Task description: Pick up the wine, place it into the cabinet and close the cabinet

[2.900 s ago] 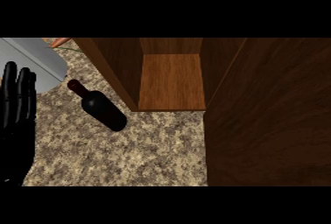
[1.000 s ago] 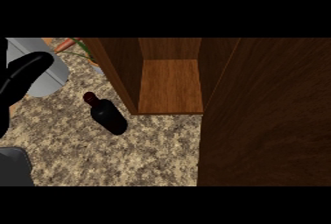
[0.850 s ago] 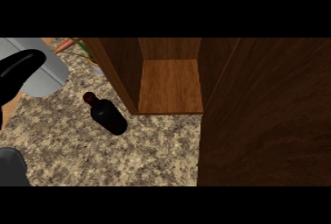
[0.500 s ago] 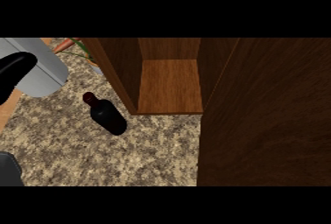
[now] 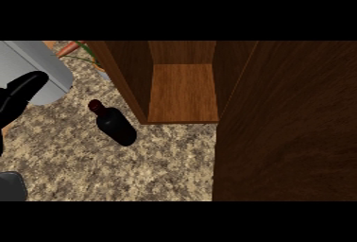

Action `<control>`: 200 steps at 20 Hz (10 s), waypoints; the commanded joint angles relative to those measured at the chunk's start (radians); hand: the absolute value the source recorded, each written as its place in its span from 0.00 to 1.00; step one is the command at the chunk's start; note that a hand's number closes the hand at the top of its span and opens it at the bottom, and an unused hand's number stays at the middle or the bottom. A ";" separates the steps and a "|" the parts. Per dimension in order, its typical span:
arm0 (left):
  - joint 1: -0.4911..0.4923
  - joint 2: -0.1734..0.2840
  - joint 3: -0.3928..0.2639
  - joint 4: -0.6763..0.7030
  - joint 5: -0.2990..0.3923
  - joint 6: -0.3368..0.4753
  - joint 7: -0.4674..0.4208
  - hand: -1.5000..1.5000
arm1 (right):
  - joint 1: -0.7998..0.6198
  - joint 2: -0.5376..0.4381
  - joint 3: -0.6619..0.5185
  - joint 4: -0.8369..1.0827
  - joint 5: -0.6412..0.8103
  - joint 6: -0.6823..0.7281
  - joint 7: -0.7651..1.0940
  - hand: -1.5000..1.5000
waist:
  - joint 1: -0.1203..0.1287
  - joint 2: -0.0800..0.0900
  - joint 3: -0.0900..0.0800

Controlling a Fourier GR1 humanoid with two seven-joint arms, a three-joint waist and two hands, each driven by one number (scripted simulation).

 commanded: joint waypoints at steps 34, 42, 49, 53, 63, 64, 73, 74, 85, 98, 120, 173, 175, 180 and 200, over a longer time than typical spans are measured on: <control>0.251 -0.091 0.130 0.835 0.622 -0.224 -1.011 0.00 | 0.120 0.036 -0.068 -0.126 -0.126 0.120 -0.040 0.00 | 0.001 0.005 -0.001; 0.291 -0.091 0.038 0.959 0.818 -0.366 -1.195 0.00 | 0.078 0.023 -0.093 -0.136 -0.149 0.120 0.028 0.00 | 0.009 0.003 -0.001; 0.241 -0.091 0.102 1.222 0.927 -0.547 -1.345 0.00 | 0.126 0.037 -0.102 -0.140 -0.154 0.144 -0.016 0.00 | 0.001 0.004 -0.001; 0.191 -0.091 0.048 1.337 0.992 -0.544 -1.455 0.00 | 0.138 0.035 -0.108 -0.147 -0.143 0.146 -0.006 0.00 | -0.001 0.004 -0.001; 0.073 -0.069 0.183 1.623 1.015 -0.729 -1.588 0.00 | 0.132 0.049 -0.063 -0.184 -0.123 0.136 0.025 0.00 | -0.005 0.006 -0.002; 0.025 -0.058 0.190 1.631 1.018 -0.714 -1.581 0.00 | 0.119 0.056 -0.108 -0.104 -0.148 0.157 -0.033 0.00 | 0.000 0.006 0.000; -0.048 -0.078 0.189 1.764 1.031 -0.927 -1.595 1.00 | 0.192 0.064 -0.055 -0.109 -0.073 0.172 -0.068 0.00 | -0.007 0.006 -0.001; -0.072 -0.076 0.189 1.774 1.022 -0.907 -1.609 1.00 | 0.176 0.042 -0.083 -0.139 -0.112 0.182 -0.050 0.00 | -0.007 0.006 -0.001; 0.019 0.051 -0.089 1.753 0.687 -0.922 -1.804 1.00 | 0.129 0.057 -0.066 -0.066 -0.068 0.159 -0.056 0.00 | 0.003 -0.002 0.000; 0.124 0.044 -0.265 1.357 0.509 -0.624 -1.595 1.00 | 0.193 0.045 -0.086 -0.068 -0.075 0.185 -0.097 0.00 | 0.017 -0.003 0.002; -0.020 -0.074 -0.444 1.094 0.269 -0.312 -1.107 1.00 | 0.217 0.062 -0.067 -0.053 -0.062 0.216 -0.137 0.00 | -0.013 -0.001 0.001; -0.726 -0.091 -0.463 2.056 0.473 0.029 -1.237 1.00 | 0.221 0.015 -0.140 -0.024 -0.196 0.334 -0.161 0.00 | -0.102 0.030 0.000; -0.727 -0.091 -0.485 2.060 0.454 0.033 -1.243 1.00 | 0.201 0.022 -0.155 -0.002 -0.203 0.333 -0.184 0.00 | -0.100 0.032 0.000; -0.756 -0.091 -0.506 2.044 0.448 0.058 -1.171 1.00 | 0.187 0.023 -0.146 0.035 -0.193 0.357 -0.214 0.00 | -0.122 0.038 0.000; -0.785 -0.091 -0.640 2.080 0.368 0.183 -0.907 0.00 | 0.179 -0.002 -0.141 -0.007 -0.232 0.360 -0.173 0.00 | -0.139 0.039 -0.001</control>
